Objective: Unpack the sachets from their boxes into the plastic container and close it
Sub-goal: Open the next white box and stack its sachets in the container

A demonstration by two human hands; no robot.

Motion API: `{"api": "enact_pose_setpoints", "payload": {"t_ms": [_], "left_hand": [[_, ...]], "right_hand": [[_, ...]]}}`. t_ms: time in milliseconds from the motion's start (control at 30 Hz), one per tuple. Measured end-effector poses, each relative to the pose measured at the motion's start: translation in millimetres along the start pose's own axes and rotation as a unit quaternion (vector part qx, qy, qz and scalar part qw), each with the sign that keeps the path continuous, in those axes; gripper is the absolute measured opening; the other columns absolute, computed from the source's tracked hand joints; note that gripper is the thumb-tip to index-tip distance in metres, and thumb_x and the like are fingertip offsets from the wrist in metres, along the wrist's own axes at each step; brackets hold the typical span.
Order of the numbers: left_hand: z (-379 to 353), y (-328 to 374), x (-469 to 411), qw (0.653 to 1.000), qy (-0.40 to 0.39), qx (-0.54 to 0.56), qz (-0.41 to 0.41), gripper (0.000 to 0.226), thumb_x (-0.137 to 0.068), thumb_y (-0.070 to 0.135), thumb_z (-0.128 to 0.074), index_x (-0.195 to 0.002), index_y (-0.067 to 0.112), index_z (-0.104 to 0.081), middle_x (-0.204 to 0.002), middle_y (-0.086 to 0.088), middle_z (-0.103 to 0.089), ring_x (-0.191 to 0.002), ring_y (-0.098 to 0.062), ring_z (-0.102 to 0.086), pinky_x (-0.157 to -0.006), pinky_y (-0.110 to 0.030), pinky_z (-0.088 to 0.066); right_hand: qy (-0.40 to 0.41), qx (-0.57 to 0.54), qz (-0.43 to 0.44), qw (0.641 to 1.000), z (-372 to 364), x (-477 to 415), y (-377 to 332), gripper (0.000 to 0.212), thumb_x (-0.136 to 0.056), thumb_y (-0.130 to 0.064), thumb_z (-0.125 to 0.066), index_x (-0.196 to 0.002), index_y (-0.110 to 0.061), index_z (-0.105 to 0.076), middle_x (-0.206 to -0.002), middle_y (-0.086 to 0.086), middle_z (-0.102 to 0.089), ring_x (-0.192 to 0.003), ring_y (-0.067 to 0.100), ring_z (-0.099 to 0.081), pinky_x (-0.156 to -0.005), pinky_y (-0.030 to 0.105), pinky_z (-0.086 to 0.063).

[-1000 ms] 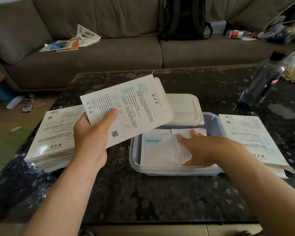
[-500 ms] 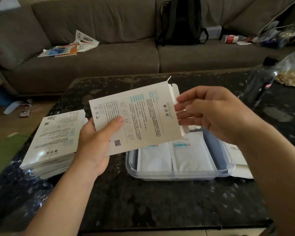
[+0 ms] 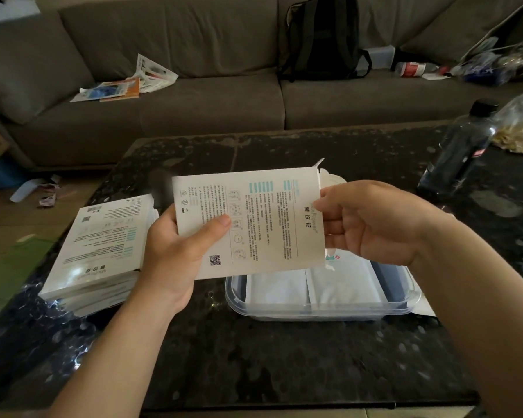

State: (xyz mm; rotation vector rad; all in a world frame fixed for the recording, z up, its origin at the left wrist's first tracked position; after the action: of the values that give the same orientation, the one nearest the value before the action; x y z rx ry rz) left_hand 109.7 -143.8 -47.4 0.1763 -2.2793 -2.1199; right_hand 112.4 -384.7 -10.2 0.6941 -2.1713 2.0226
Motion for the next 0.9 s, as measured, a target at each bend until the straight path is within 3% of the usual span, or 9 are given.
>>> {"api": "enact_pose_setpoints", "payload": {"t_ms": [233, 500, 633, 767, 900], "left_hand": [[-2.3, 1.0, 0.8, 1.000, -0.007, -0.019, -0.007, 0.047, -0.076, 0.026, -0.081, -0.121, 0.018, -0.071, -0.119, -0.002, -0.078, -0.113, -0.025, -0.074, -0.094, -0.056, -0.060], [-2.6, 3.7, 1.0, 0.999, -0.008, -0.035, -0.013, 0.048, -0.075, 0.028, -0.083, -0.121, 0.020, -0.071, -0.119, 0.000, -0.078, -0.113, -0.024, -0.074, -0.094, -0.056, -0.060], [-1.8, 8.5, 1.8, 1.000, -0.002, -0.020, -0.013, 0.044, -0.076, 0.025, -0.087, -0.117, 0.020, -0.073, -0.117, 0.001, -0.079, -0.111, -0.023, -0.075, -0.091, -0.052, -0.061], [0.0, 11.6, 1.8, 1.000, 0.004, 0.008, 0.002, 0.043, -0.075, 0.023, -0.081, -0.117, 0.018, -0.072, -0.116, -0.001, -0.079, -0.109, -0.024, -0.076, -0.092, -0.054, -0.060], [3.8, 14.8, 0.7, 1.000, 0.011, 0.019, 0.012, 0.044, -0.074, 0.021, -0.079, -0.117, 0.017, -0.072, -0.116, -0.002, -0.079, -0.108, -0.023, -0.076, -0.090, -0.051, -0.060]], "right_hand": [[-0.013, -0.006, -0.020, 1.000, -2.8, -3.8, 7.4, 0.028, -0.097, -0.009, -0.053, -0.122, -0.020, -0.061, -0.109, 0.008, -0.076, -0.104, 0.027, -0.072, -0.087, 0.042, -0.055], [0.022, 0.049, -0.015, 0.998, -3.1, -10.0, 11.1, 0.026, -0.089, 0.006, -0.065, -0.111, -0.006, -0.072, -0.106, 0.004, -0.077, -0.104, 0.028, -0.070, -0.092, 0.046, -0.057], [0.068, 0.082, 0.024, 0.994, 2.8, -11.5, 5.2, 0.024, -0.079, -0.005, -0.077, -0.103, -0.005, -0.075, -0.097, 0.000, -0.079, -0.095, 0.026, -0.073, -0.086, 0.044, -0.060], [0.073, 0.080, 0.075, 0.991, 4.0, -10.6, -2.1, 0.046, -0.060, -0.022, -0.082, -0.105, -0.016, -0.074, -0.098, -0.002, -0.078, -0.094, 0.024, -0.074, -0.083, 0.045, -0.060], [0.025, 0.028, 0.079, 0.996, 1.3, -10.5, -2.0, 0.042, -0.070, -0.021, -0.074, -0.111, -0.017, -0.072, -0.104, 0.001, -0.078, -0.097, 0.023, -0.074, -0.079, 0.042, -0.060]]}}
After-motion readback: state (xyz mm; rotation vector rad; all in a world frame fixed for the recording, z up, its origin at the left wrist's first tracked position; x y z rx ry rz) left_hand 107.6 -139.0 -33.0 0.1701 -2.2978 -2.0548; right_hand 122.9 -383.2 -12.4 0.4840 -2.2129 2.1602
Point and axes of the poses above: each hand's wrist, its own x-axis away from the middle knuckle, its own z-axis out of the back of the hand, y = z × x, the point moved 7 cm from there along -x, towards the middle knuckle
